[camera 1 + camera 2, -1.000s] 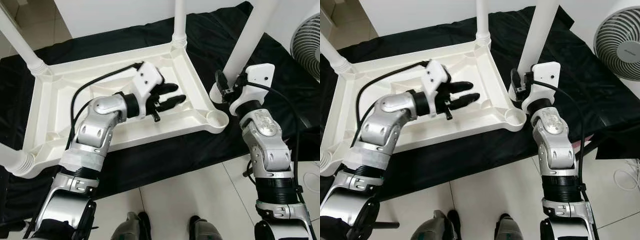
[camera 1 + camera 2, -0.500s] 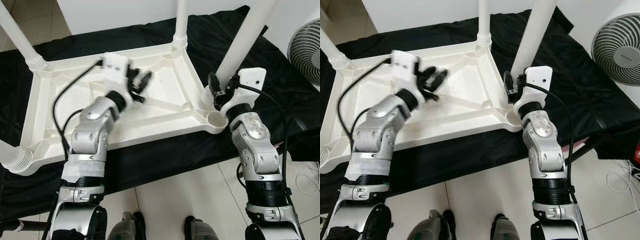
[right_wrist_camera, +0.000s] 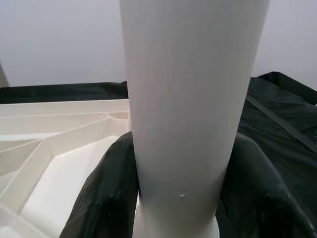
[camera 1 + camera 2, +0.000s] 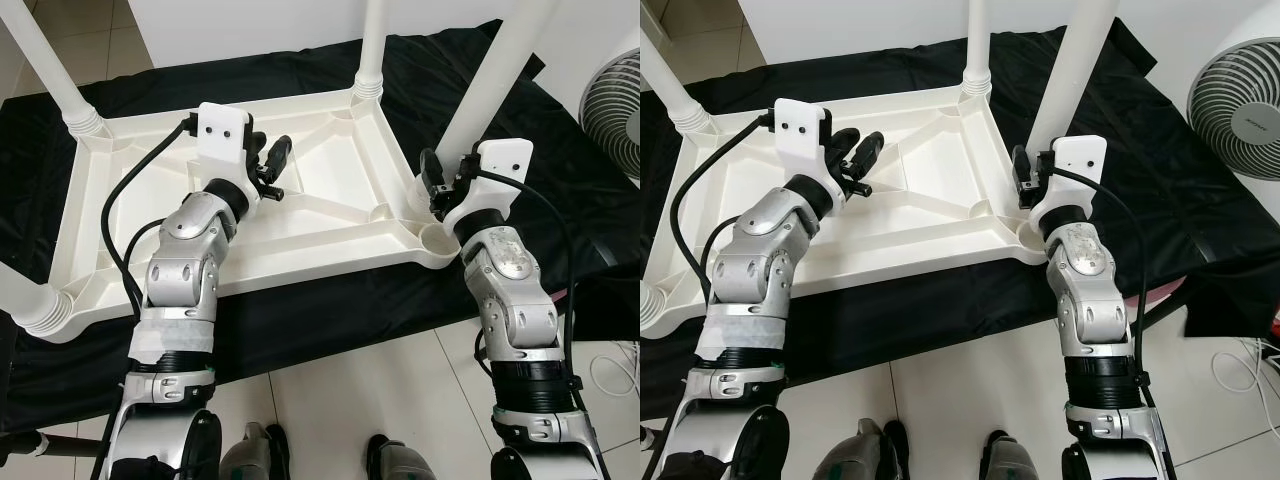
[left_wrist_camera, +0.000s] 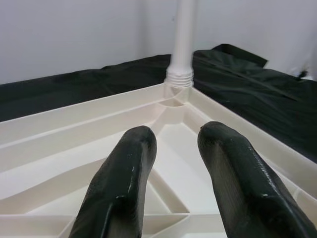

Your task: Building children table

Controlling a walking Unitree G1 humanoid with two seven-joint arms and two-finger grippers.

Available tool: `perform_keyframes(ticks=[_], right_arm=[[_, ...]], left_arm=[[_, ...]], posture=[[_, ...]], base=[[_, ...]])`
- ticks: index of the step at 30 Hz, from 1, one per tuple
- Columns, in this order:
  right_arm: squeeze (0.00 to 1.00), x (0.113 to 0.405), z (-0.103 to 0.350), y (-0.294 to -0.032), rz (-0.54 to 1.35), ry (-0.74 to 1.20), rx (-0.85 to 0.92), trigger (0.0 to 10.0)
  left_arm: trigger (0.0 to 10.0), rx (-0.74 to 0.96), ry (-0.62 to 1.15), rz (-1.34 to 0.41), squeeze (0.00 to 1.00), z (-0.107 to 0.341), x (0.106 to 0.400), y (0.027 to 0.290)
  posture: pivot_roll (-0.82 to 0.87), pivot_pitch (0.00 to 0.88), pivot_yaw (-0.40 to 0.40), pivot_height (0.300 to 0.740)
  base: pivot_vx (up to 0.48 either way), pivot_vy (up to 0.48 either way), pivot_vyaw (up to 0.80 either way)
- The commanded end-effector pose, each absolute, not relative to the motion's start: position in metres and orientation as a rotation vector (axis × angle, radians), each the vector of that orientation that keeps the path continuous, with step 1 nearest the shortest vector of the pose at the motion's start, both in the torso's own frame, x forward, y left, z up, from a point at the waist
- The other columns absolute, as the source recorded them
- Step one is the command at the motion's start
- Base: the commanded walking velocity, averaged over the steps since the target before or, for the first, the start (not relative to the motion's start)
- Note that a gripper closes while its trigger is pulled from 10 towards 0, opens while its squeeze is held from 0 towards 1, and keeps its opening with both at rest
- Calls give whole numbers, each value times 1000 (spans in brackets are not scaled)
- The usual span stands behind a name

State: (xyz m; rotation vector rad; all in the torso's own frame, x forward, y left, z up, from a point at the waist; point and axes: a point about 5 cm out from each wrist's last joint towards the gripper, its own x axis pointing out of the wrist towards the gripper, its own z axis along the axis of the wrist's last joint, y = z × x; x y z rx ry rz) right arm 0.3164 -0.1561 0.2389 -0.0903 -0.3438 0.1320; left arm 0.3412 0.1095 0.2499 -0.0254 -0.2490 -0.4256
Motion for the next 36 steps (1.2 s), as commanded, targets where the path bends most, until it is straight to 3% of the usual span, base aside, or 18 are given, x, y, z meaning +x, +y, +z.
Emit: perform_keyframes(ticks=[1,9,20,30,36], right_arm=[[0,311,239,-152,147,-369,-100,10000],[0,296,222,-150,172,-328,-89,10000],[0,290,215,-152,173,-302,-90,10000],[0,286,210,-157,152,-279,-105,10000],[0,283,205,-156,157,-260,-105,10000]], left_arm=[[10000,-28,-251,-344,0,246,339,113],[10000,57,-294,-428,0,232,315,104],[10000,106,-320,-466,0,226,307,104],[10000,129,-335,-328,0,234,318,143],[10000,127,-273,-471,0,217,304,125]], posture=[[-98,156,75,740],[-78,167,55,740],[-80,170,52,740],[-90,169,64,740],[-85,171,68,740]], base=[[0,0,0],[0,0,0],[0,0,0],[0,0,0],[0,0,0]])
